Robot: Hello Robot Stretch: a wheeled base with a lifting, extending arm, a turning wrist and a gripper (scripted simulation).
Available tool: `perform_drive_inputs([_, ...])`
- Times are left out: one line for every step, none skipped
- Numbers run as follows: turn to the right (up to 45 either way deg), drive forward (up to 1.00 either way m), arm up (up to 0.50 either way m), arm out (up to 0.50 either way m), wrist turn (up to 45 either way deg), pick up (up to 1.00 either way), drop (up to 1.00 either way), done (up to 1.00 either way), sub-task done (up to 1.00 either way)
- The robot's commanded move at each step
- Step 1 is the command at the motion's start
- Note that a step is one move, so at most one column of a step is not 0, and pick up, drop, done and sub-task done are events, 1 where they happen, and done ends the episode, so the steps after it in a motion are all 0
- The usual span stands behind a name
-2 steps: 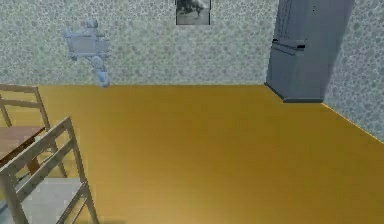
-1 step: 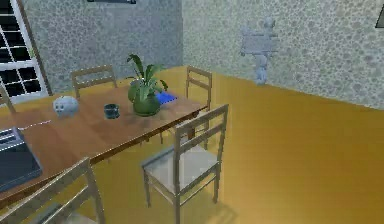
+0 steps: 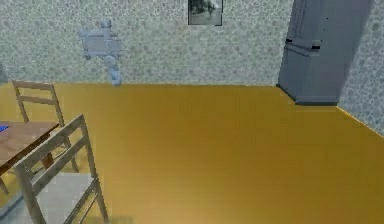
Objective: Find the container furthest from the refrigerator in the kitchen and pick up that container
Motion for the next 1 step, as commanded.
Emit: perform_drive_inputs([0.0,1.00,0.00,0.00,0.0,0.00,0.00,0.00,0.00])
